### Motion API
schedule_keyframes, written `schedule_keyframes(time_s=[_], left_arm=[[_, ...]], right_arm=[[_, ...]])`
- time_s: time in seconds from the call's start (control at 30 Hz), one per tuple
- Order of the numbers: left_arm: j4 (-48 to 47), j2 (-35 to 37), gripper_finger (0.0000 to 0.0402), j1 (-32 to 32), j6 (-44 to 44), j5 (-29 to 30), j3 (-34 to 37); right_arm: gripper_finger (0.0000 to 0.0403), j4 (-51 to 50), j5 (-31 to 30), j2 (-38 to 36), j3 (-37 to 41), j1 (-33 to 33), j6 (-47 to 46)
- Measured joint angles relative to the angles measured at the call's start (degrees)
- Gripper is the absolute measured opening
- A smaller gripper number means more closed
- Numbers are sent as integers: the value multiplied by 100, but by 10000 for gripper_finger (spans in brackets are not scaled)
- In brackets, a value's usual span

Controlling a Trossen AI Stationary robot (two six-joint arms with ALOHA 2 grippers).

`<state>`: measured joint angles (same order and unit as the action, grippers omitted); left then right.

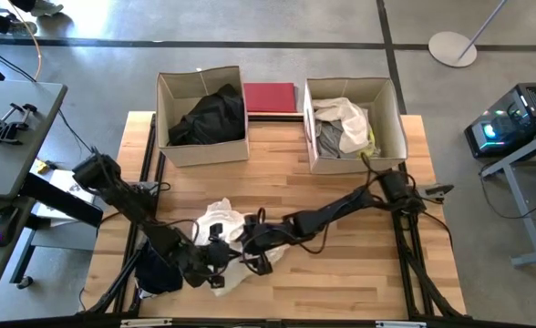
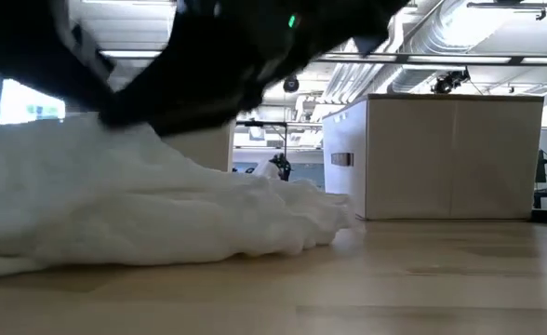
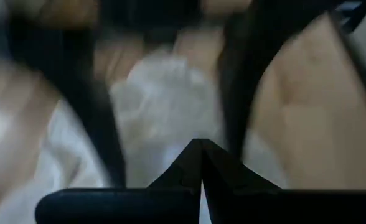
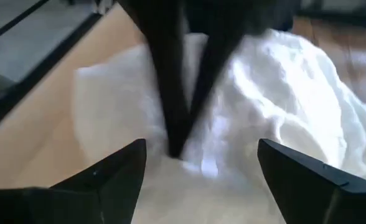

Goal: Sort clothes
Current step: Put the white cloth into the right laundry organizer

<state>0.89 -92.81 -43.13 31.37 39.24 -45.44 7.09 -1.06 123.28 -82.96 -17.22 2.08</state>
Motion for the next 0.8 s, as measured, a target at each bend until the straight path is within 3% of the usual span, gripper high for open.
schedule_keyframes(time_s=[0.17,0.37,0.47,0.67,0.8], left_arm=[[-251,533,0,-175,-442,5,-300],[-812,1171,0,-648,-166,412,-427],[-1011,1388,0,-946,21,736,-423],[-1150,1641,0,-1583,231,1797,-423],[-1177,1636,0,-1909,311,2419,-420]], right_arm=[[300,625,-21,431,-8,46,-4],[279,1035,28,1072,-49,177,-323],[216,862,7,1229,-59,219,-627],[29,52,-463,963,-55,60,-876],[32,-1035,-1768,272,15,-287,-958]])
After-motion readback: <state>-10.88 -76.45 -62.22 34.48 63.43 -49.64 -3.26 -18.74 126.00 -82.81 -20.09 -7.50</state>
